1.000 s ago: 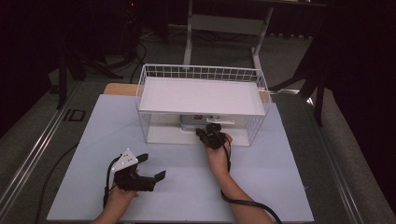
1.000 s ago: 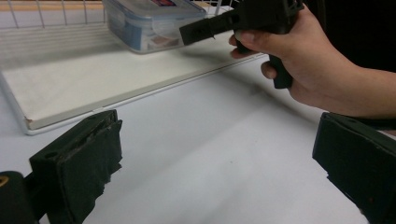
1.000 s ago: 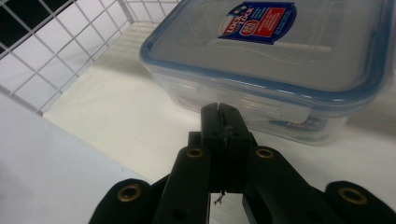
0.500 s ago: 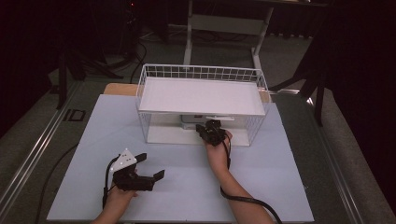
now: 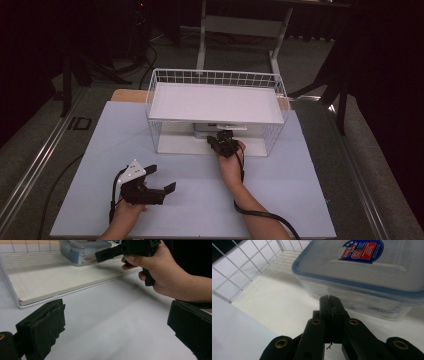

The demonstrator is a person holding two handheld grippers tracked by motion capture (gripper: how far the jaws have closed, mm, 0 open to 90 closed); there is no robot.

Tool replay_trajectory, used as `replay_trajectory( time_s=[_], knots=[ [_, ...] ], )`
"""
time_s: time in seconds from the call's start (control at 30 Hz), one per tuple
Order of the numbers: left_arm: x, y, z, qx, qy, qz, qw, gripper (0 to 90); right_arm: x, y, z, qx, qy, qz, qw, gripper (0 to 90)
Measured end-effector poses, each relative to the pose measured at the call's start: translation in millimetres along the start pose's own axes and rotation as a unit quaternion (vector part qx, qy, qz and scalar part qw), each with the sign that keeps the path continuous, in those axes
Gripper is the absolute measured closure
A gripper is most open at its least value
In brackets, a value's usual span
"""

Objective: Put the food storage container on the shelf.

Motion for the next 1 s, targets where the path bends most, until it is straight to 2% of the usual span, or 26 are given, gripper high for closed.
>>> replay_trajectory(
  time_s=[0.07, 0.17, 0.27, 0.43, 0.5, 0.63, 0.7, 0.77, 0.83, 0.87, 1.0],
  knots=[
    [-0.5, 0.3, 0.7, -0.001, 0.001, -0.003, 1.0000, 2.3, 1.0, 0.8, -2.5, 0.004, -0.001, -0.001, 1.0000, 90.0],
    [-0.7, -0.6, 1.4, 0.000, 0.003, 0.000, 1.0000, 2.3, 1.4, 2.1, -4.1, -0.009, -0.002, -0.019, 0.9998, 90.0],
    [-0.1, -1.3, 1.1, 0.000, 0.002, 0.002, 1.0000, 2.3, 0.7, -1.9, -4.7, -0.004, -0.003, -0.002, 1.0000, 90.0],
    [0.3, 0.1, 0.6, 0.002, -0.002, -0.003, 1.0000, 2.3, 1.1, -8.0, -4.4, -0.013, -0.005, -0.003, 0.9999, 89.8],
    [0.8, 0.5, 0.1, 0.007, -0.003, -0.002, 1.0000, 2.3, 4.2, -9.0, -2.8, -0.013, -0.005, 0.011, 0.9998, 85.4],
    [1.5, 0.1, -0.8, 0.007, -0.005, -0.001, 1.0000, 2.3, 7.8, -11.9, 5.7, -0.019, 0.012, 0.023, 0.9995, 70.4],
    [1.1, 0.6, -0.7, 0.007, -0.005, -0.002, 1.0000, 2.3, 8.1, -14.4, 13.2, -0.030, 0.024, 0.028, 0.9989, 58.5],
    [0.3, 1.0, -0.5, 0.006, -0.003, -0.005, 1.0000, 2.3, 10.2, -16.3, 19.9, -0.031, 0.027, 0.030, 0.9987, 50.1],
    [-0.8, 2.3, -0.6, 0.007, 0.000, -0.009, 0.9999, 2.3, 9.6, -18.0, 27.8, -0.040, 0.044, 0.031, 0.9978, 40.9],
    [-1.0, 2.8, -0.7, 0.007, 0.000, -0.012, 0.9999, 2.3, 9.5, -18.6, 31.4, -0.042, 0.050, 0.031, 0.9974, 33.3],
    [-0.8, 5.7, -2.4, 0.010, -0.003, -0.019, 0.9998, 2.3, 11.3, -23.5, 42.0, -0.076, 0.055, 0.037, 0.9949, 18.0]
  ],
)
Point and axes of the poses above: each handheld gripper's, and its own axes: z roughly backward along the jaws, x roughly out of its underside, y roughly to its right, the point moved 9 cm from there along -z, roughly forward along the jaws, and after that the axes turned 4 degrees about -z, right-handed, at the moved point
